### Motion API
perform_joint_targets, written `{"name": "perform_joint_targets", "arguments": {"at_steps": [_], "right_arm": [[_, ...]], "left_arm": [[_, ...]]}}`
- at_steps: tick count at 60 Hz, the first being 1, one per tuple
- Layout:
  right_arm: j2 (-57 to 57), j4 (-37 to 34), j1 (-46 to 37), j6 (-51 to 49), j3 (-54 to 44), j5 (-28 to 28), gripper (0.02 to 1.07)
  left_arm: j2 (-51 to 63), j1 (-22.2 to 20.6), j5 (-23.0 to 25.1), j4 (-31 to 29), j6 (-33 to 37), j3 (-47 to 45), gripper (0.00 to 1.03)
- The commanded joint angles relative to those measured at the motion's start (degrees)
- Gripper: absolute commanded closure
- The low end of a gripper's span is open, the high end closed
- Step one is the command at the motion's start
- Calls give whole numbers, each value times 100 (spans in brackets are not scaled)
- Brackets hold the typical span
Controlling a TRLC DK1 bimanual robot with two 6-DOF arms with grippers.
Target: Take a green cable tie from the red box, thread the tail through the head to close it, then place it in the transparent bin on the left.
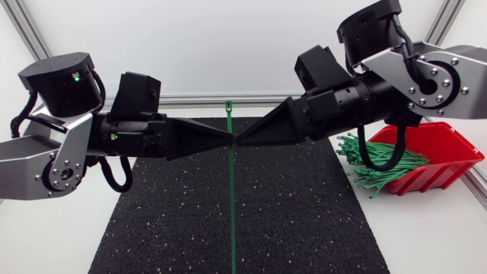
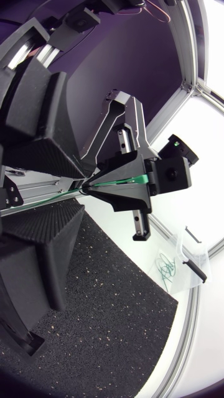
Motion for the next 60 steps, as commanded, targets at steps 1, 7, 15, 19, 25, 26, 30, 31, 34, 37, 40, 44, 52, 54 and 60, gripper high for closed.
{"name": "perform_joint_targets", "arguments": {"at_steps": [1, 7, 15, 19, 25, 26, 30, 31, 34, 37, 40, 44, 52, 54, 60], "right_arm": [[-59, 6, 101, -192, -223, -24, 69], [-24, 6, 145, -280, -320, -24, 69], [-24, 6, 241, -359, -382, -7, 72], [-33, 15, 277, -376, -382, 2, 80], [-24, 50, 329, -394, -382, 11, 83], [-24, 50, 338, -394, -382, 20, 83], [-24, 59, 391, -447, -390, 55, 89], [-24, 68, 400, -447, -399, 64, 90], [-24, 76, 408, -464, -390, 64, 92], [-24, 85, 417, -464, -399, 64, 96], [-24, 94, 435, -464, -399, 64, 99], [-6, 94, 452, -473, -390, 108, 102], [-15, 85, 487, -535, -390, 231, 102], [-15, 68, 496, -543, -399, 239, 102], [-6, 50, 505, -552, -390, 239, 102]], "left_arm": [[67, 18, 42, 85, -188, 133, 99], [58, 26, 42, 85, -197, 133, 99], [67, 26, 42, 85, -197, 151, 99], [58, 18, 42, 85, -206, 160, 99], [67, 9, 42, 85, -206, 160, 99], [67, 9, 42, 85, -206, 160, 99], [67, 0, 42, 85, -206, 160, 99], [67, 9, 42, 85, -206, 160, 99], [67, 9, 42, 85, -206, 151, 99], [76, 9, 42, 94, -197, 151, 99], [76, 9, 42, 94, -206, 151, 99], [76, 0, 42, 94, -206, 151, 99], [76, 0, 42, 94, -197, 151, 99], [85, 0, 42, 94, -197, 151, 99], [76, 9, 42, 94, -197, 142, 99]]}}
